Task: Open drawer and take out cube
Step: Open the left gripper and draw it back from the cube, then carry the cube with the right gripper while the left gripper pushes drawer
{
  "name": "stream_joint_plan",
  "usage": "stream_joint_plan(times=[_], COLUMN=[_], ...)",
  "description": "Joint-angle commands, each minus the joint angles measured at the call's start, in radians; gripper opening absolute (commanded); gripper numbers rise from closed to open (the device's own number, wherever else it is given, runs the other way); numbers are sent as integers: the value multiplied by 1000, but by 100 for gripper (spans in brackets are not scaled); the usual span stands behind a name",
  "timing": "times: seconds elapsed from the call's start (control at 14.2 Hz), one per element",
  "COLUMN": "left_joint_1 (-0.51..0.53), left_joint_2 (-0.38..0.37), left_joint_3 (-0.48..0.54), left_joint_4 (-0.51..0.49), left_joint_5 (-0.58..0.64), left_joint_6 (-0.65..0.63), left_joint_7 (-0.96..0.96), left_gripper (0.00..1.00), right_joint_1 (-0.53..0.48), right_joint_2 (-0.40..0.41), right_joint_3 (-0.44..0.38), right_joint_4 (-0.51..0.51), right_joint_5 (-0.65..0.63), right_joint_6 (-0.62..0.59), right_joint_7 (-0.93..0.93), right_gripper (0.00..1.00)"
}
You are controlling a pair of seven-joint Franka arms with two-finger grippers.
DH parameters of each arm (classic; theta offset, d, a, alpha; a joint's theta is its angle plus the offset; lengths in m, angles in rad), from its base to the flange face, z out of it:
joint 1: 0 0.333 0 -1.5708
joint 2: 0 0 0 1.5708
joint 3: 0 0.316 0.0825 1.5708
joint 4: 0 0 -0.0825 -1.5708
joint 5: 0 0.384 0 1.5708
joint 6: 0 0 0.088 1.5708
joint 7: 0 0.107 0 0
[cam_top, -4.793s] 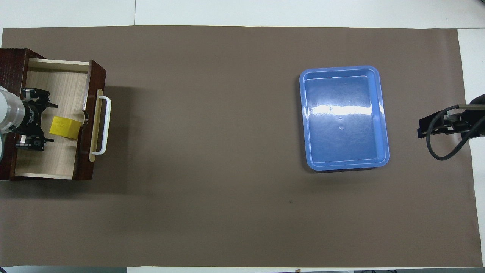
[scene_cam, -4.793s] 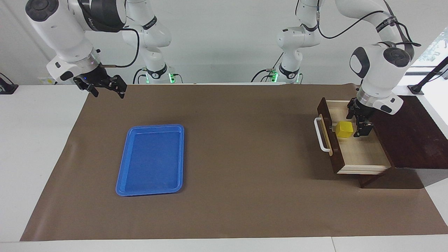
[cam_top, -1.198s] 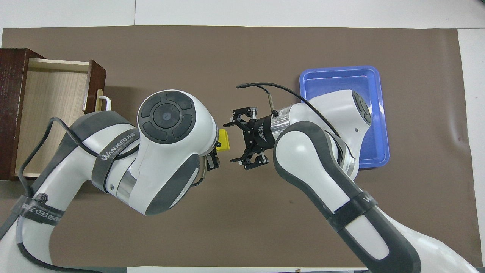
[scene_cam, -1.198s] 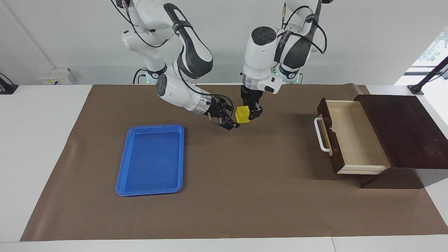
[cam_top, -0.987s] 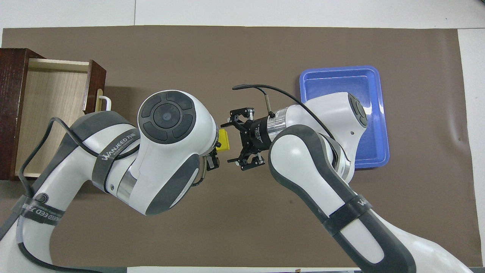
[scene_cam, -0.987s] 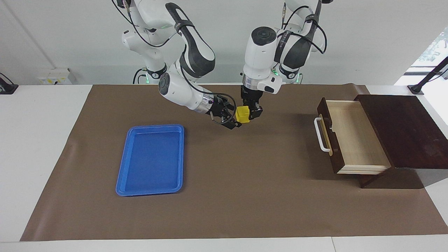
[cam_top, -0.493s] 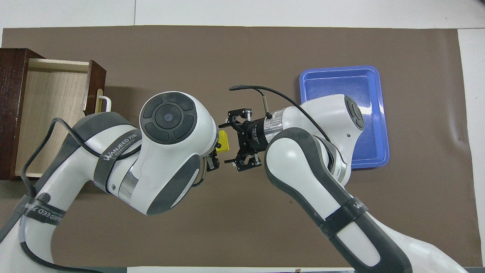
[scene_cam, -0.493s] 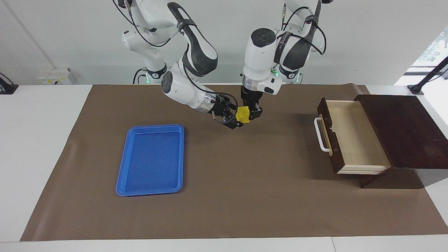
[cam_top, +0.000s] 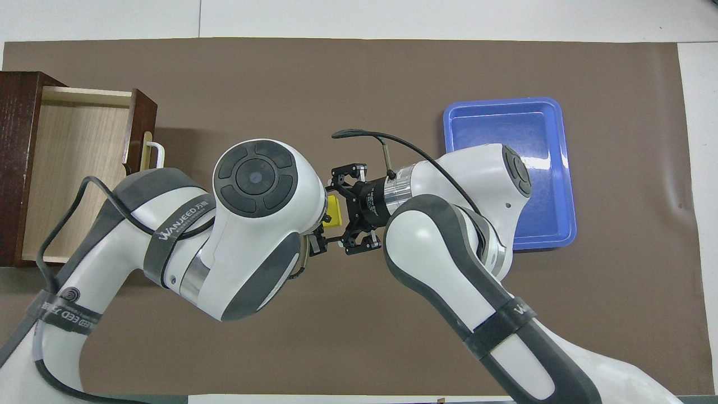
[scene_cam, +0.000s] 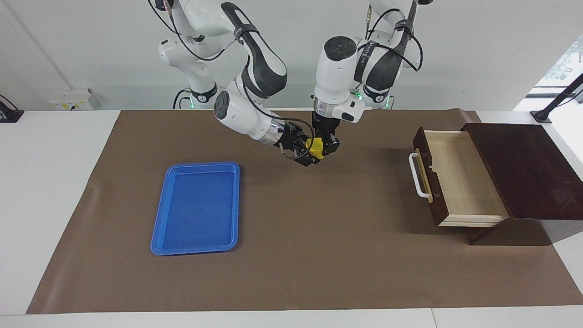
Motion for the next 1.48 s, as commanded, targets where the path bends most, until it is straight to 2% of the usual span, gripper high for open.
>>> stream_joint_plan(times=[0.0,0.14,0.56,0.63,0.7,0.78,0.85,1.13,1.41], left_joint_1=[-21,-21,-21,-19,-19,-19,-16,36,201], left_joint_2=[-9,-9,-9,-8,-9,-9,-8,-17,-47], left_joint_3=[20,20,20,20,20,20,20,26,28], left_joint_4=[-16,-16,-16,-12,-10,-11,-7,-4,-97], left_joint_5=[-7,-7,-1,-1,-1,-1,-1,-1,-1], left_joint_6=[12,12,12,9,3,8,5,-8,5], left_joint_7=[3,4,23,24,36,52,64,142,391], left_gripper=[0,0,0,13,43,80,100,100,100], right_joint_1=[4,4,1,1,0,-2,-3,-7,-31], right_joint_2=[4,4,6,6,7,7,9,9,10], right_joint_3=[0,0,0,0,0,0,0,0,-6], right_joint_4=[-3,-3,0,3,6,8,8,10,22], right_joint_5=[25,25,25,25,25,25,25,25,23], right_joint_6=[30,34,34,32,31,31,29,28,12], right_joint_7=[8,8,8,8,9,9,9,9,8], right_gripper=[44,0,0,0,0,0,0,0,0])
